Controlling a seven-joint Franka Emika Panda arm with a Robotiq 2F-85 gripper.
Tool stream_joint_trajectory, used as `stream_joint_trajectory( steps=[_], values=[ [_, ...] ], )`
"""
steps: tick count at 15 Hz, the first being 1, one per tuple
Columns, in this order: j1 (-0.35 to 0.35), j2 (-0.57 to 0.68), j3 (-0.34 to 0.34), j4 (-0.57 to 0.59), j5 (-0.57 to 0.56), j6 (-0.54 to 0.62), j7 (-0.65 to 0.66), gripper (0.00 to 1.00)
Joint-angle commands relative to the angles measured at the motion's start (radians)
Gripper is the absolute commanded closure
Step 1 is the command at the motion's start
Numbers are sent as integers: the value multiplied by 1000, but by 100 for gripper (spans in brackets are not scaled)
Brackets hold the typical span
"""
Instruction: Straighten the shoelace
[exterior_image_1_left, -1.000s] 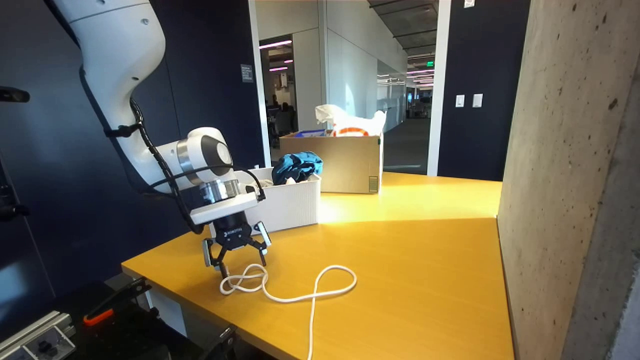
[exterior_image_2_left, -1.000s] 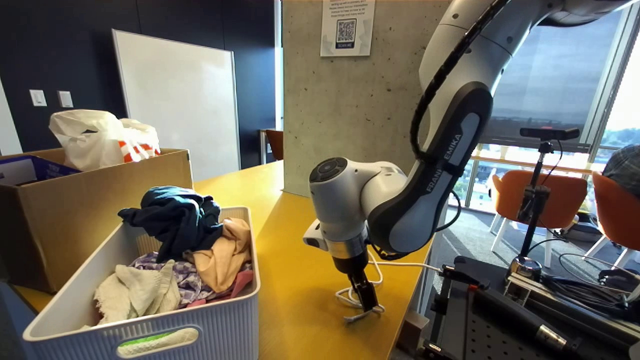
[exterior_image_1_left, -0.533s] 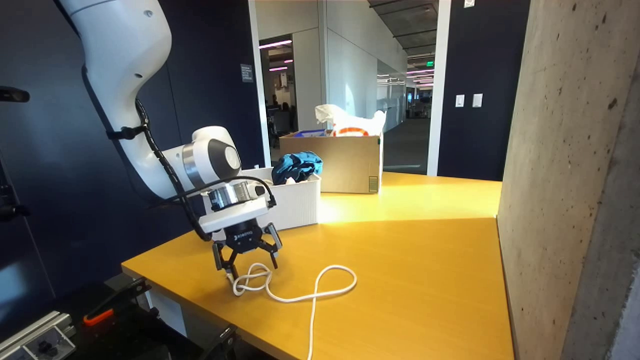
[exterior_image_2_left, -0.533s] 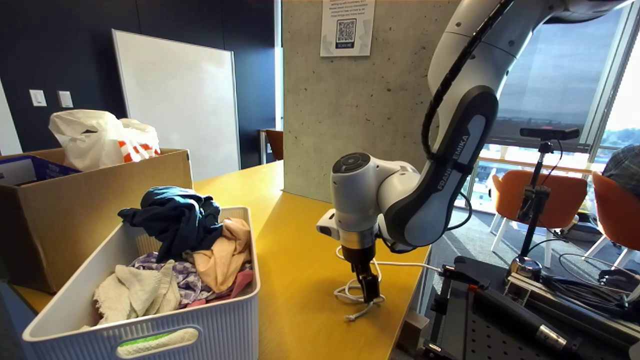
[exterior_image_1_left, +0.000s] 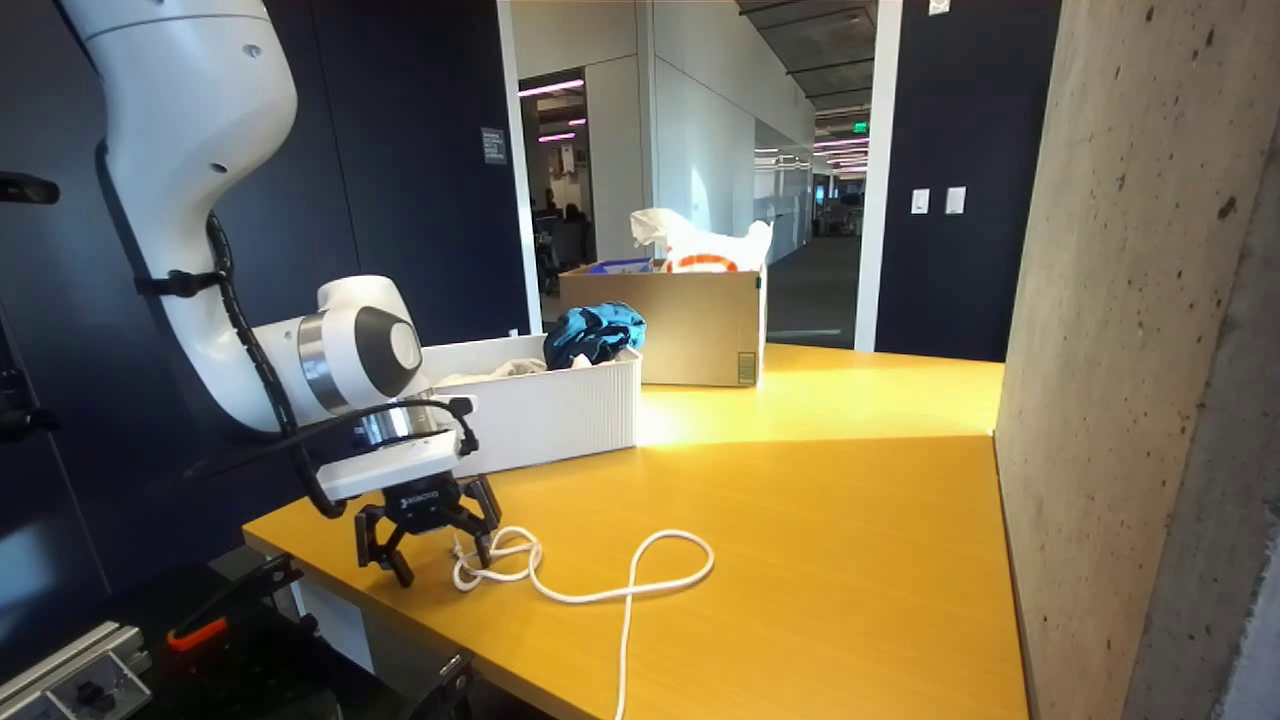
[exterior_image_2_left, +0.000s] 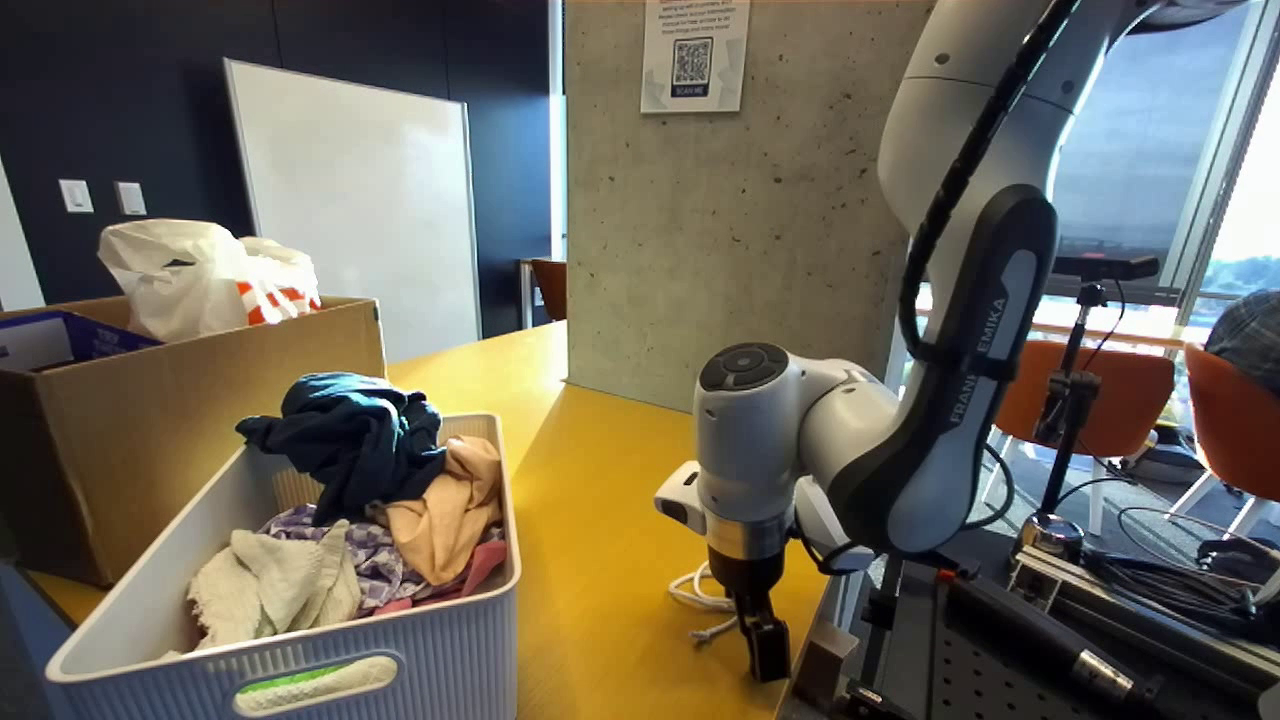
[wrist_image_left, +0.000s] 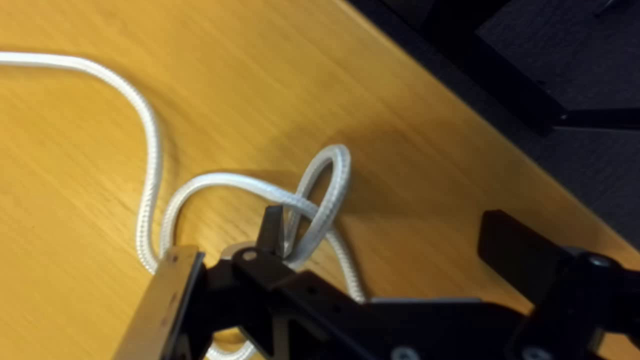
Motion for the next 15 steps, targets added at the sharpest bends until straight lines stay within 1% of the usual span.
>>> stream_joint_trajectory(
  steps=[1, 3, 5, 7, 8, 9, 10, 11, 15],
  values=[
    [92, -81, -88, -150, -54, 103, 157, 0],
    [133, -98, -144, -188, -76, 150, 213, 0],
    [143, -95, -177, -196, -82, 183, 232, 0],
    [136, -78, -198, -189, -78, 209, 226, 0],
    [132, -71, -206, -185, -75, 218, 219, 2],
    [134, -66, -219, -183, -75, 229, 218, 26],
    [143, -62, -234, -182, -77, 243, 224, 27],
    [160, -63, -254, -185, -83, 254, 232, 31],
    [231, -71, -319, -200, -84, 275, 252, 63]
  ],
)
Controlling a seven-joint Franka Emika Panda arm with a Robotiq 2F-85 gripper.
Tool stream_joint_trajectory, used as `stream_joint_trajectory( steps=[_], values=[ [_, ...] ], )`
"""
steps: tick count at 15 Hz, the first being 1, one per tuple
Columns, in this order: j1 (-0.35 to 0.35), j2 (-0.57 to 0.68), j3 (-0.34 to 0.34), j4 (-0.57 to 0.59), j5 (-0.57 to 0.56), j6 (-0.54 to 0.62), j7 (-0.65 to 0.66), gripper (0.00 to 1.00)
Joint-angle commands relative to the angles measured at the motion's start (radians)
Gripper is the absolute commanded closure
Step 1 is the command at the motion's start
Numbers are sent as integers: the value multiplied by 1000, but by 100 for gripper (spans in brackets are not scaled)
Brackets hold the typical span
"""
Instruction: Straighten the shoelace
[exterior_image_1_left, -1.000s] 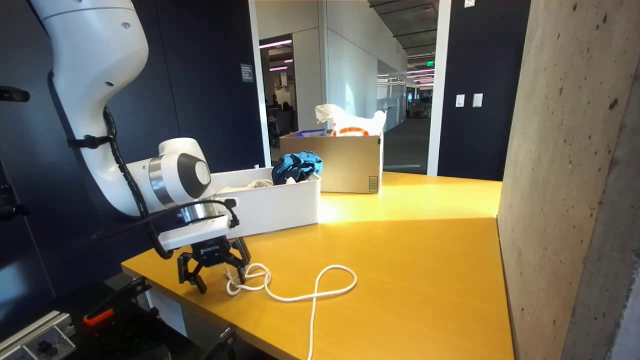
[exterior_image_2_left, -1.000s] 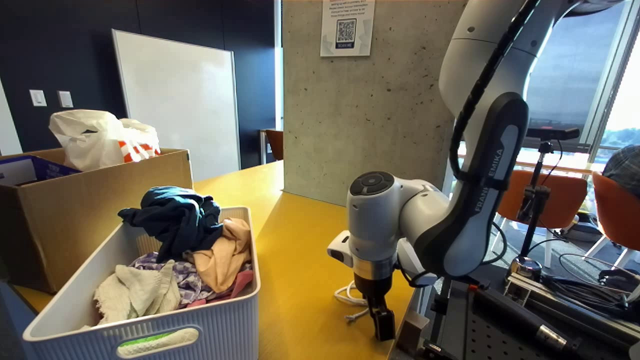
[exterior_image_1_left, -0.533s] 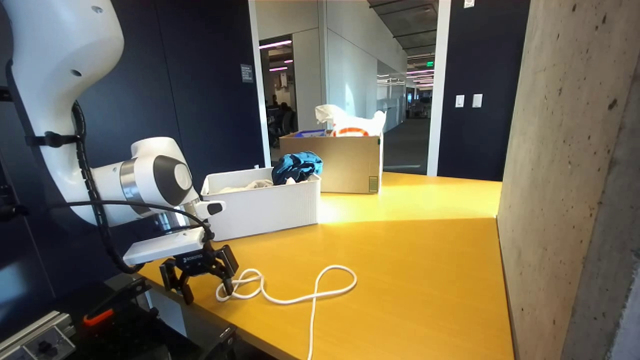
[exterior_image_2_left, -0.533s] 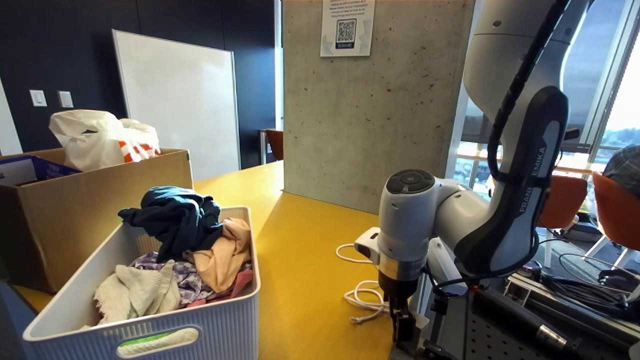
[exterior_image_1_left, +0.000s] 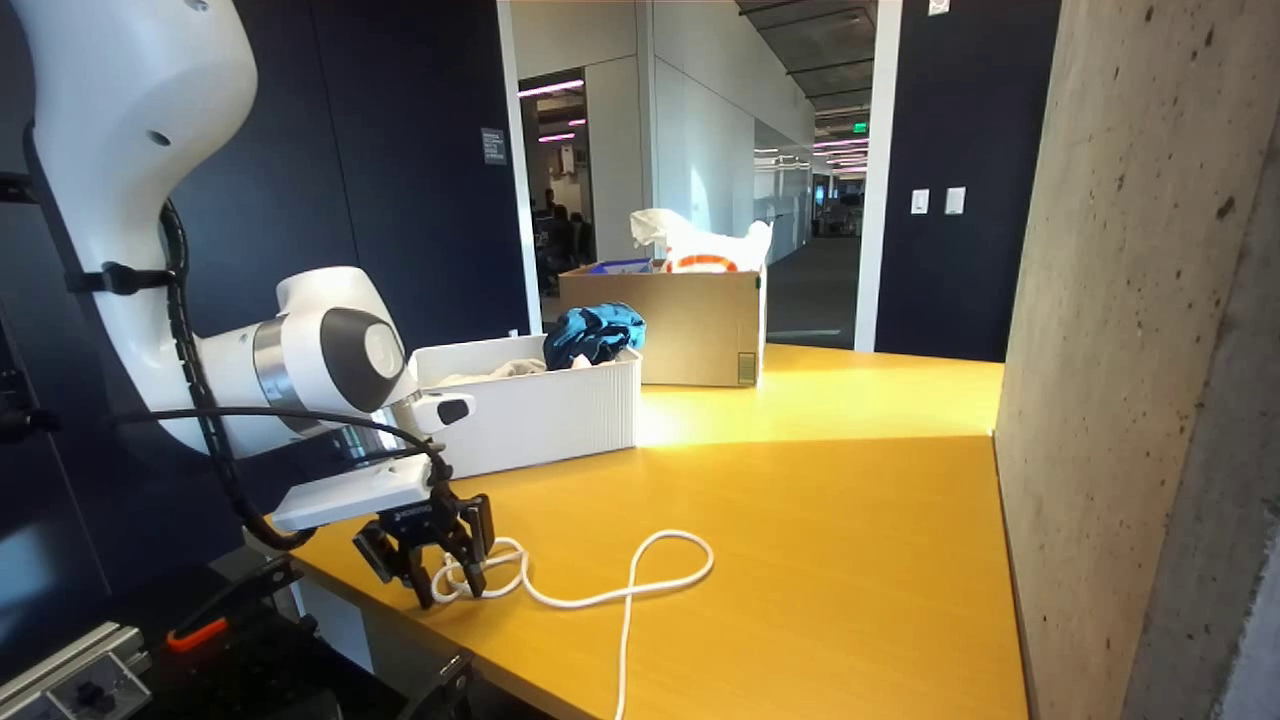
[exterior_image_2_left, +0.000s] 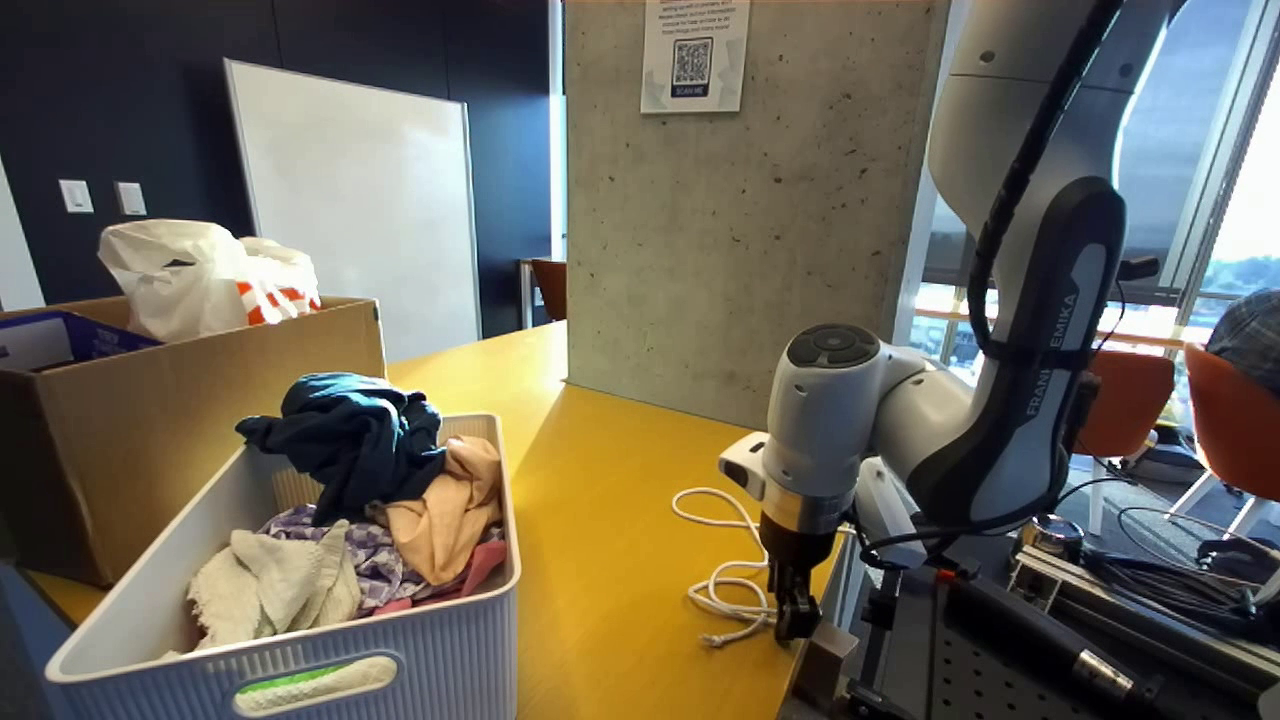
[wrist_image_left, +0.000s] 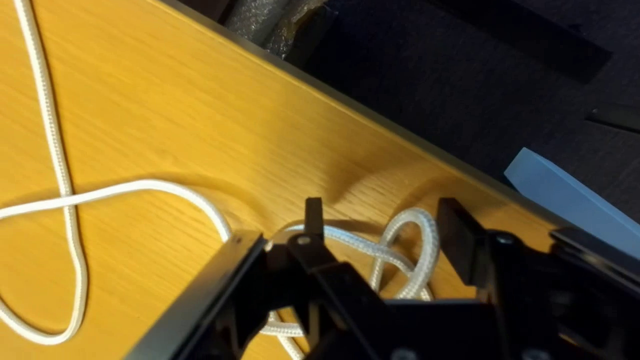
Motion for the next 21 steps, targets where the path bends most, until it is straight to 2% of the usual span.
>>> stream_joint_trajectory(
  steps=[1, 5, 8, 10, 14, 18, 21],
  values=[
    [86, -3, -73, -19, -29, 37, 50, 70],
    [105, 18, -83, -8, -18, 47, 38, 99],
    [111, -8, -102, -24, -22, 35, 29, 100],
    [84, -57, -112, -39, -21, 10, -1, 99],
    [10, -184, -137, -39, -10, -63, -83, 99],
    [-32, -337, -169, -39, -7, -156, -154, 99],
    [-70, -454, -182, -63, 5, -152, -209, 99]
  ],
)
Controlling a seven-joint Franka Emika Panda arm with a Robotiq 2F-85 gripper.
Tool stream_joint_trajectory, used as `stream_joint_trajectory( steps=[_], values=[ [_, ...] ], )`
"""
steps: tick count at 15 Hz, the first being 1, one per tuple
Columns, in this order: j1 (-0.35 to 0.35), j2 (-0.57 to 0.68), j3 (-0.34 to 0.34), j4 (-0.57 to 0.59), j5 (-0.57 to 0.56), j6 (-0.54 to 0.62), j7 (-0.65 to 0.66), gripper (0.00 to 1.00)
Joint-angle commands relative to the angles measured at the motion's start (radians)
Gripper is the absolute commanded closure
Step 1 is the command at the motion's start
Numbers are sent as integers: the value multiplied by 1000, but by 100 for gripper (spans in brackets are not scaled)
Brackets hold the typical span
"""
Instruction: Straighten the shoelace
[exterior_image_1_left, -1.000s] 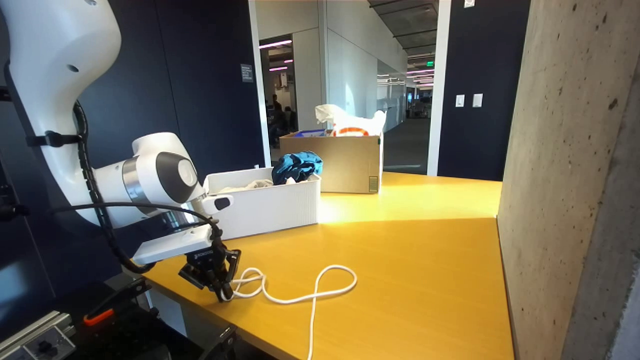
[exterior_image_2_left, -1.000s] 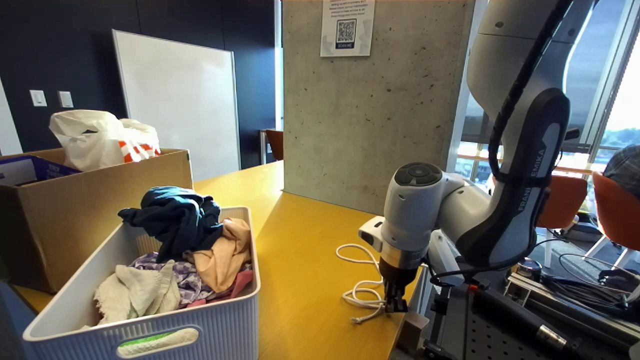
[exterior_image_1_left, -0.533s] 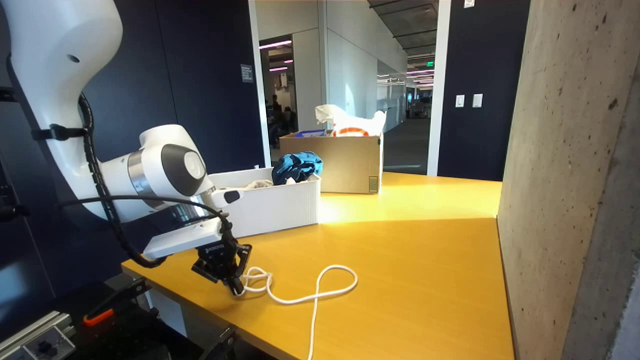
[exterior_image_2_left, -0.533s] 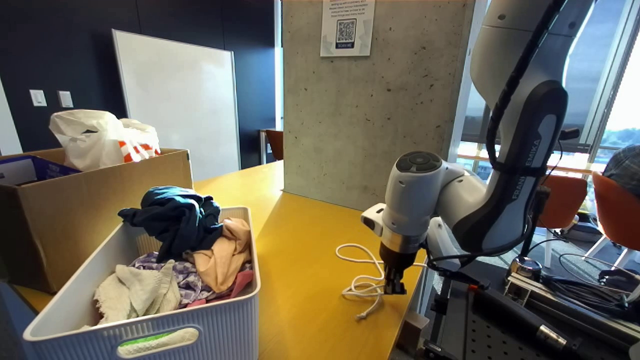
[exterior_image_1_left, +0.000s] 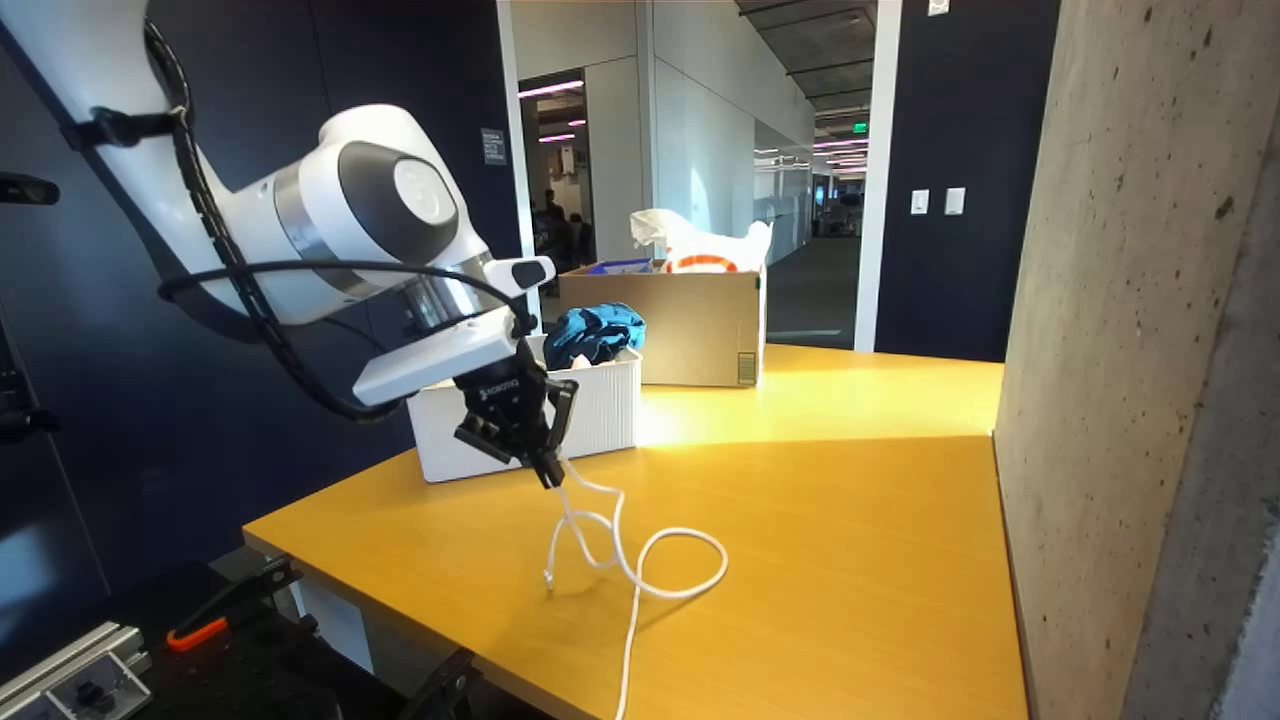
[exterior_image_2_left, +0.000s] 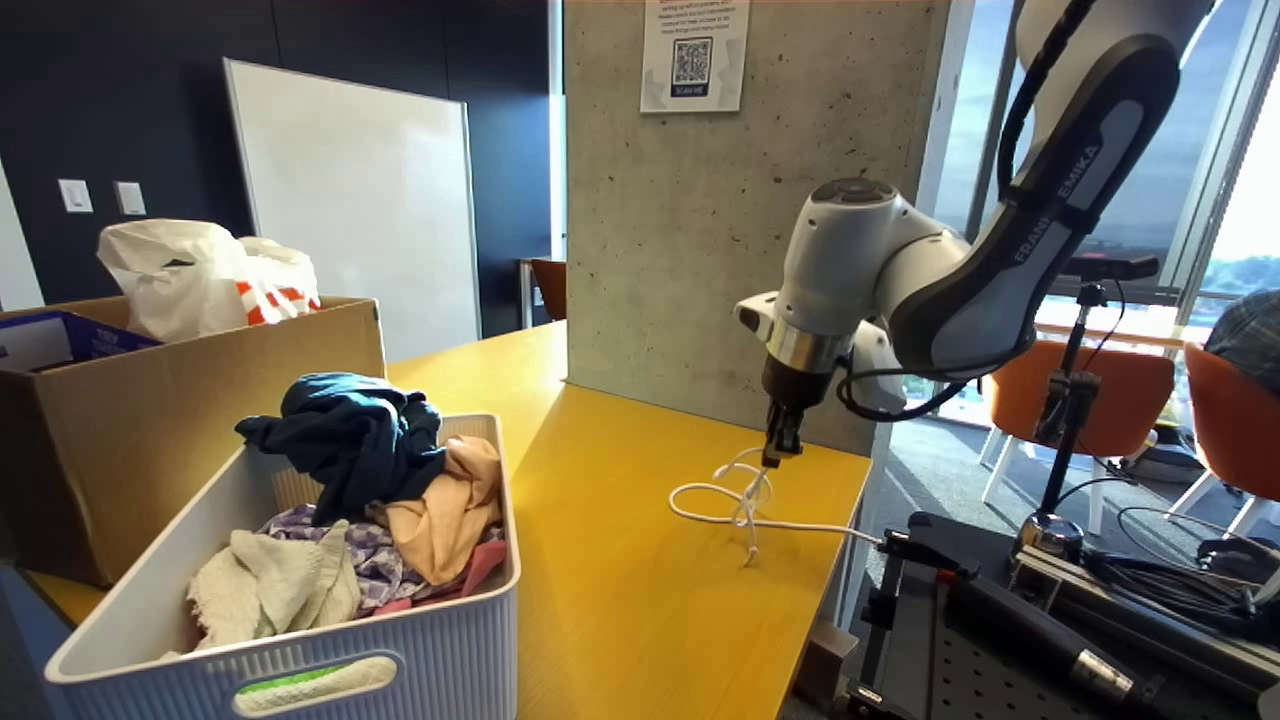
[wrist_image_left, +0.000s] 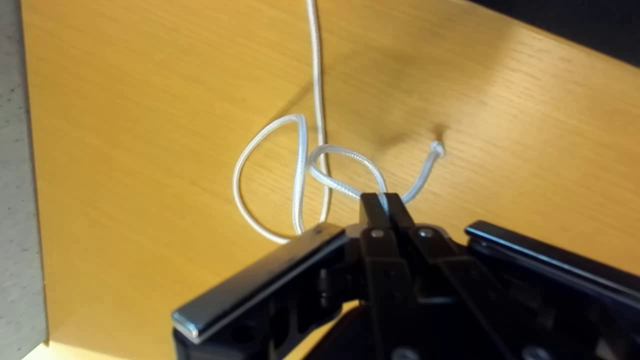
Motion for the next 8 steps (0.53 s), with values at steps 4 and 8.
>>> stream_joint_trajectory(
  steps=[4, 8],
  values=[
    [-60, -304, -76, -90, -33, -35, 12, 99],
    [-130, -381, -89, -29, -194, -212, 271, 99]
  ],
)
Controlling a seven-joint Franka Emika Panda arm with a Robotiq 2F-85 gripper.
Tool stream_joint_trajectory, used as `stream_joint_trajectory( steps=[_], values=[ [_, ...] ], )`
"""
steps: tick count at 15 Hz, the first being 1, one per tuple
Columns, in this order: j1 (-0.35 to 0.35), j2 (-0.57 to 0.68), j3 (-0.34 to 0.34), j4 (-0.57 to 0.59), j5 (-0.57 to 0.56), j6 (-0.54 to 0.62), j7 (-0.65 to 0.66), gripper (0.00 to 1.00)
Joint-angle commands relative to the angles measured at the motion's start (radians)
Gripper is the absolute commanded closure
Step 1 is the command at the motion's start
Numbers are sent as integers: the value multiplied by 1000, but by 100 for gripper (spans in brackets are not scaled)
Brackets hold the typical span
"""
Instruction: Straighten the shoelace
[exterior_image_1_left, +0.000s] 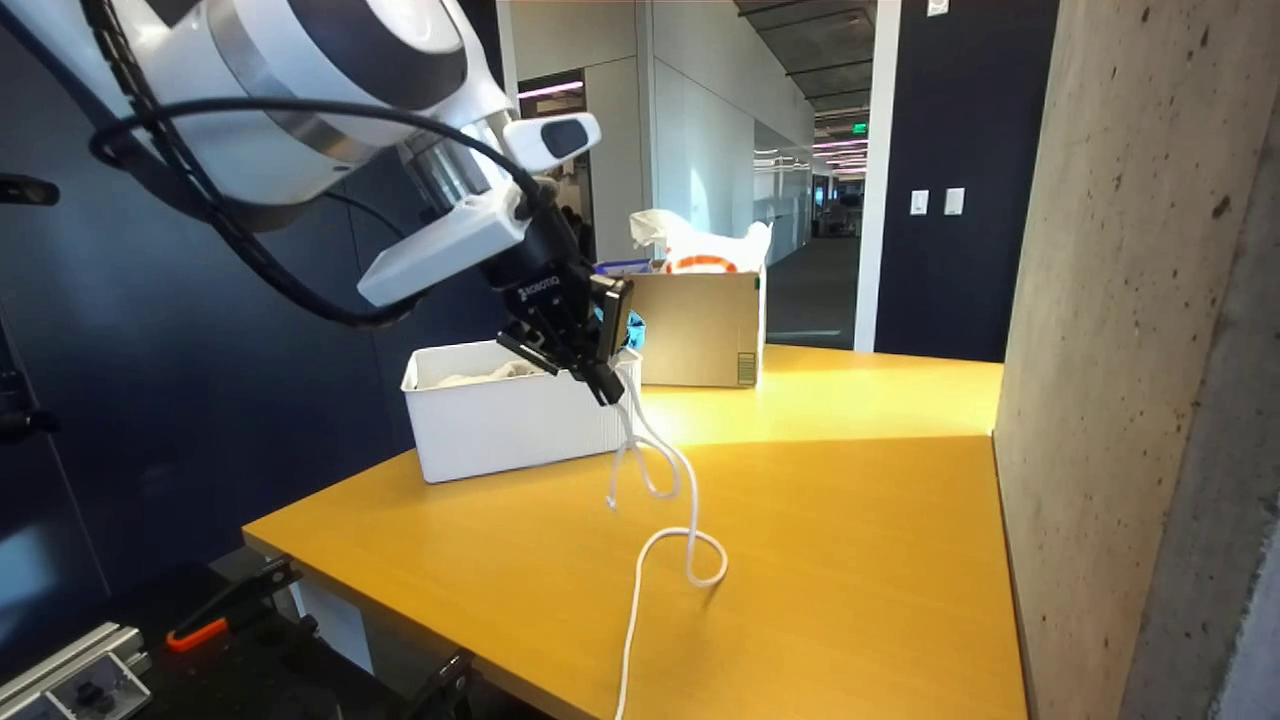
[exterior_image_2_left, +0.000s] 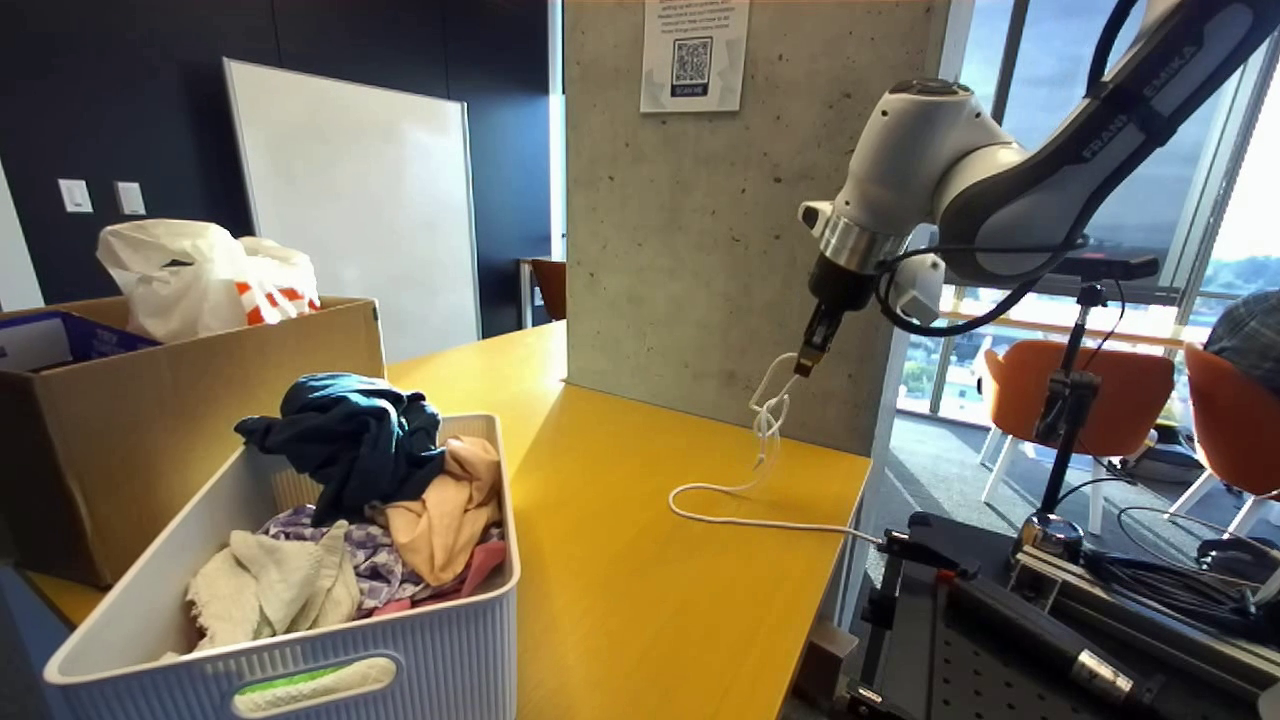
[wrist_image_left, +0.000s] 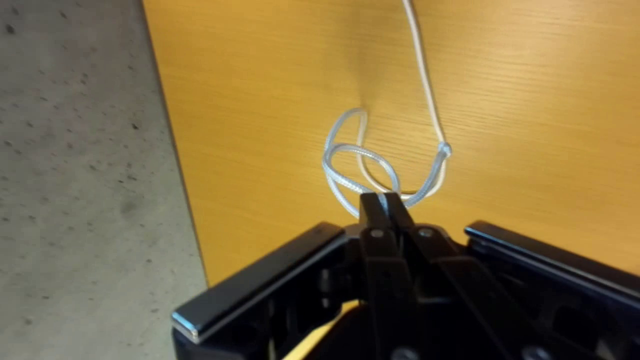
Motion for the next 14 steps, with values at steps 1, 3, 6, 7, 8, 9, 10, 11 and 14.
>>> stream_joint_trajectory(
  steps=[1, 3, 6, 7, 8, 9, 10, 11, 14],
  values=[
    [-219, -99, 180, 20, -80, -150, 170, 99],
    [-287, -133, 258, 30, -9, -197, 111, 99],
    [-333, -126, 334, 103, 164, -186, -73, 99],
    [-333, -126, 347, 134, 235, -171, -161, 99],
    [-328, -118, 358, 164, 301, -156, -243, 99],
    [-234, -109, 289, 197, 345, -148, -314, 99],
    [-209, -93, 293, 234, 407, -149, -388, 99],
    [-179, -81, 289, 263, 467, -151, -458, 99],
    [-92, -35, 290, 334, 644, -160, -645, 99]
  ],
)
